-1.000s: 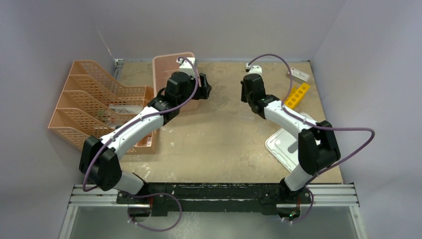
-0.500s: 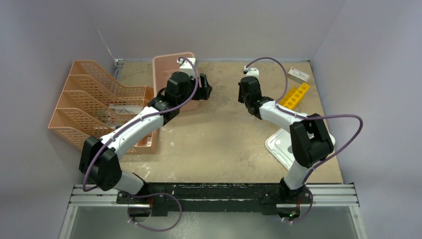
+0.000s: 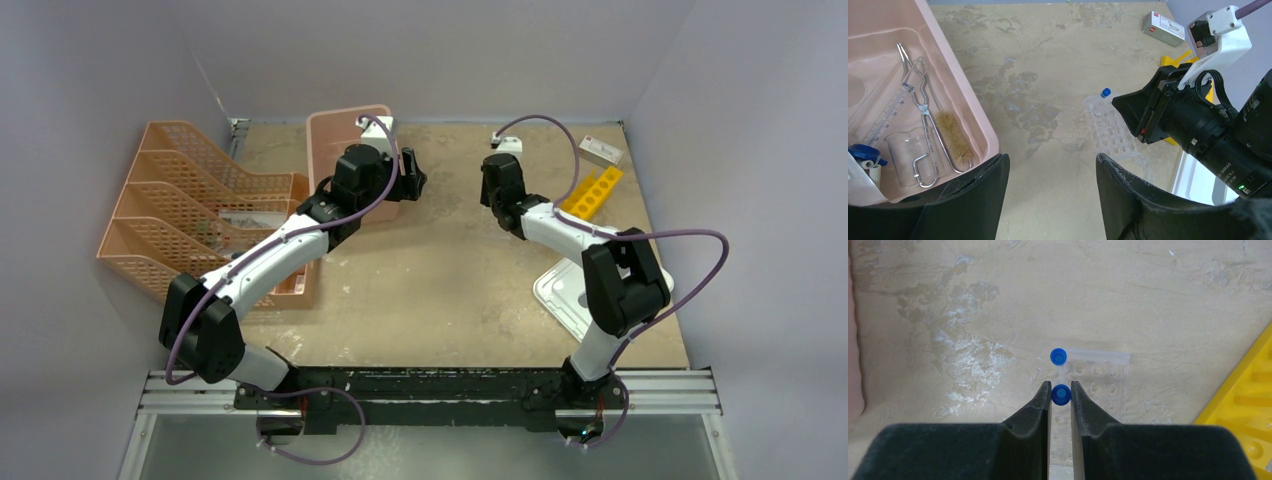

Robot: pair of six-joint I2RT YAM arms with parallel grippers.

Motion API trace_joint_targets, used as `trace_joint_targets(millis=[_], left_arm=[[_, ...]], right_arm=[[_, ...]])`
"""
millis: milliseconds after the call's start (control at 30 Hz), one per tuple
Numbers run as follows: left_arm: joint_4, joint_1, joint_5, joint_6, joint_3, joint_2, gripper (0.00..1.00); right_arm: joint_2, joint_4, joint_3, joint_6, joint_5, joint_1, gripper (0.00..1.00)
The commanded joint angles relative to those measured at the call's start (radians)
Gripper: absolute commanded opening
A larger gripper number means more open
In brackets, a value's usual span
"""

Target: Organize the chemistry lab equipment

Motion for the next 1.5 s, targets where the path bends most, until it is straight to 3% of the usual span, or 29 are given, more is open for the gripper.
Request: trace_joint_targets(millis=[0, 467, 600, 700, 800, 1067, 1467], left_arm=[[0.031, 0.007, 0.007, -0.009, 0.015, -0.008, 0.63], [0.031, 0.006, 0.003, -0.007, 0.01, -0.006, 0.63], [0.031, 0.007, 0.003, -0.007, 0.01, -0.006, 0.63], [0.031, 0.007, 0.002, -0.005, 0.01, -0.005, 0.63], [0.03, 0.006, -0.004, -0.005, 0.01, -0.006, 0.63], [0.025, 0.006, -0.016, -0.005, 0.011, -0.007, 0.63], [0.011, 0.006, -0.048, 0.002, 0.006, -0.039, 0.63]], right_arm=[[-0.001, 0.013, 0.025, -0.005, 0.039, 0.004, 0.03], [0.051, -0.02, 0.046, 0.002, 0.003, 0.004, 0.12], [0.049, -0.035, 0.058, 0.009, 0.006, 0.004, 0.23], [0.041, -0.076, 0.075, 0.042, 0.005, 0.005, 0.4], [0.025, -0.094, 0.083, 0.051, -0.015, 0.004, 0.47], [-0.015, -0.156, 0.137, 0.055, -0.012, 0.002, 0.5], [-0.119, -0.408, 0.25, 0.126, -0.028, -0.076, 0.51]])
